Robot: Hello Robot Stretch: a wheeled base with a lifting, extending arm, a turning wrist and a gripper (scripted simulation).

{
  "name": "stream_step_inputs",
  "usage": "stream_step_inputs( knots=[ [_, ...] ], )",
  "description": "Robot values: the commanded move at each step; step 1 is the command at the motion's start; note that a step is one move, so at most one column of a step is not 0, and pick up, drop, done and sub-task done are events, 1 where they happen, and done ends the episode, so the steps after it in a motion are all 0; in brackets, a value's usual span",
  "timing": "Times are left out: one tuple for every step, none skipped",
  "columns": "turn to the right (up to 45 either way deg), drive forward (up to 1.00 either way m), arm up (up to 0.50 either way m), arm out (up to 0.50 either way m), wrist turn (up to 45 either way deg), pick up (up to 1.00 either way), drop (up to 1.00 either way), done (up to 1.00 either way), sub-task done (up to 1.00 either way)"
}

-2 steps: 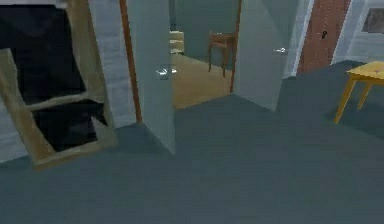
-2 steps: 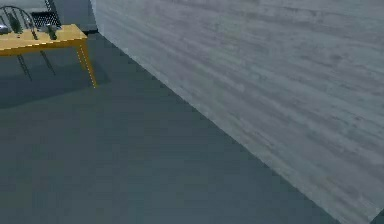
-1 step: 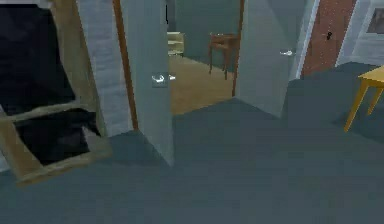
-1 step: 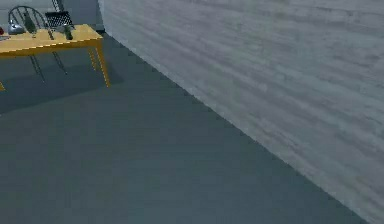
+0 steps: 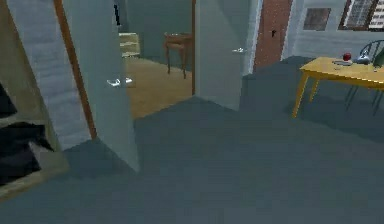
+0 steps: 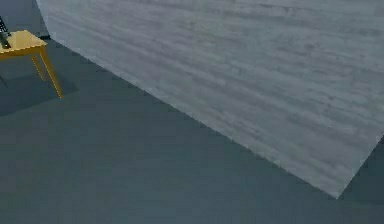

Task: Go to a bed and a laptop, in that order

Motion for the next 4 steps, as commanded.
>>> stream_step_inputs(
  knots=[
    [0.0,1.00,0.00,0.00,0.0,0.00,0.00,0.00,0.00],
    [3.0,0.00,0.00,0.00,0.0,0.00,0.00,0.00,0.00],
    [0.0,0.80,0.00,0.00,0.0,0.00,0.00,0.00,0.00],
    [-45.0,0.00,0.00,0.00,0.0,0.00,0.00,0.00,0.00]
  ],
)
